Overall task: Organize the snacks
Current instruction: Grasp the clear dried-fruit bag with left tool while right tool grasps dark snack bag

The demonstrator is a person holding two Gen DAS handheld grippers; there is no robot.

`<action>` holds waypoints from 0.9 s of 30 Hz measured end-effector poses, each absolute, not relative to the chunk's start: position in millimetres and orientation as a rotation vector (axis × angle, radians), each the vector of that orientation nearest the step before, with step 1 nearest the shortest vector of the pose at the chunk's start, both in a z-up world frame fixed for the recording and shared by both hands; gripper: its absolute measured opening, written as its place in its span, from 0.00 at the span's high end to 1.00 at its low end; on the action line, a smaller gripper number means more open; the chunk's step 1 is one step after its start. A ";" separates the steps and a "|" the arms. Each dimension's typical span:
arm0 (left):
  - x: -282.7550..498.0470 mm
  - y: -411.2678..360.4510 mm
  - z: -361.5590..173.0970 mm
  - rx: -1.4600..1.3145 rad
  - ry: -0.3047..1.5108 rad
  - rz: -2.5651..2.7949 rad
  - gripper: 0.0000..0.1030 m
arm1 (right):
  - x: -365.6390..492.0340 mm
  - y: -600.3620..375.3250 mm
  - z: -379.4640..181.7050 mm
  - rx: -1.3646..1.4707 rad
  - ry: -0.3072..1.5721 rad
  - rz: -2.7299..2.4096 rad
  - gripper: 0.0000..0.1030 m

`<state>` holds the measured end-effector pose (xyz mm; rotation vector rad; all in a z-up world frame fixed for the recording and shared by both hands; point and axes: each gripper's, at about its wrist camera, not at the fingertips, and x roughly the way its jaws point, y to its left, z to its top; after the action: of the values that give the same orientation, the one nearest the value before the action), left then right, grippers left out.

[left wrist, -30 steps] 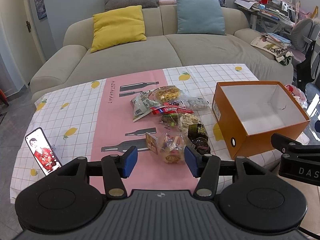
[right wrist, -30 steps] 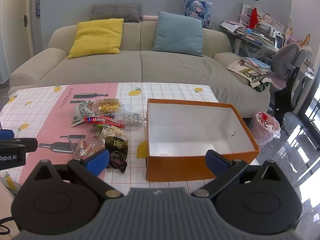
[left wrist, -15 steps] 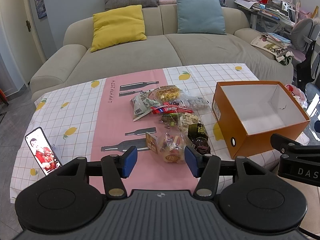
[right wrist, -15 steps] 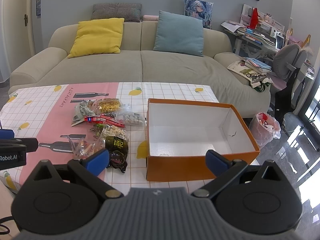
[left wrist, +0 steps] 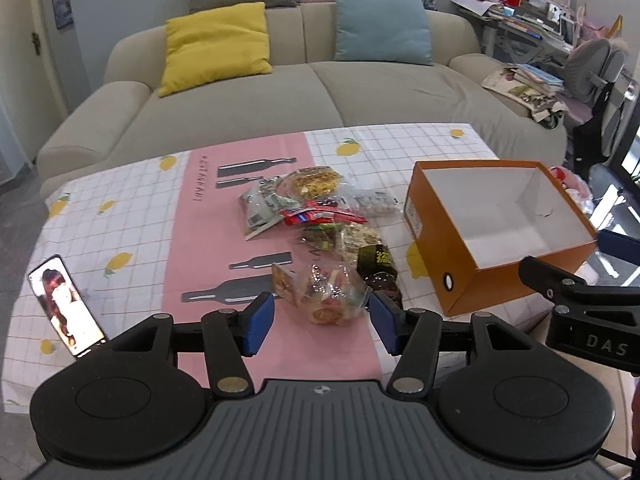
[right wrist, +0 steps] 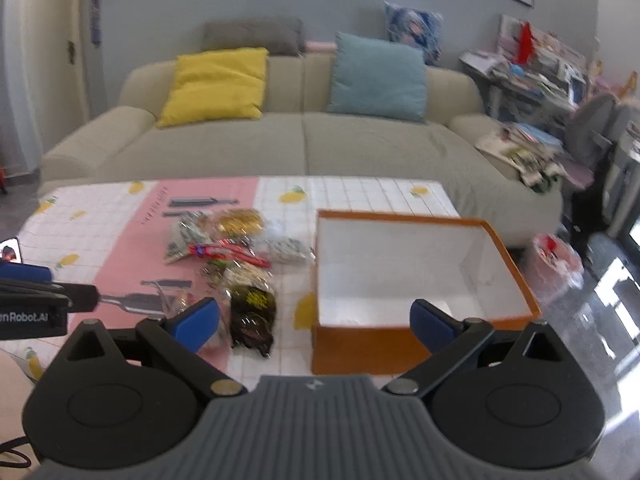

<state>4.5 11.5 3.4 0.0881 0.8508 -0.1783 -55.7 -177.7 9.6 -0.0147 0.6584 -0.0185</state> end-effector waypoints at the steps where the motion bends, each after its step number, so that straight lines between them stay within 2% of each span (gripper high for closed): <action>1: 7.6 14.0 2.6 0.078 0.853 -0.187 0.34 | -54.7 -176.6 8.7 -0.028 0.646 -0.004 0.16; 4: 16.0 21.2 -0.5 0.061 0.854 -0.214 0.29 | -47.5 -172.5 3.3 -0.075 0.616 0.045 0.30; 8: 28.2 27.5 -12.9 0.025 0.868 -0.288 0.24 | -33.6 -170.6 -9.8 -0.082 0.622 0.129 0.57; 10: 35.0 28.4 -22.9 0.007 0.886 -0.316 0.23 | -27.2 -169.1 -18.2 -0.072 0.625 0.177 0.64; 12: 43.6 30.6 -31.6 -0.027 0.917 -0.323 0.23 | -20.2 -164.6 -27.0 -0.080 0.632 0.218 0.75; 19: 80.1 40.1 -64.7 -0.259 1.012 -0.261 0.23 | 10.9 -146.2 -57.8 -0.119 0.660 0.294 0.78; 27: 118.9 33.8 -108.2 -0.325 1.126 -0.176 0.20 | 53.2 -126.5 -103.1 -0.186 0.739 0.309 0.76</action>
<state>118.9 33.8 -108.2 -0.3249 1.1256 -0.1756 53.2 -126.5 -103.1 -0.1864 0.7386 0.3090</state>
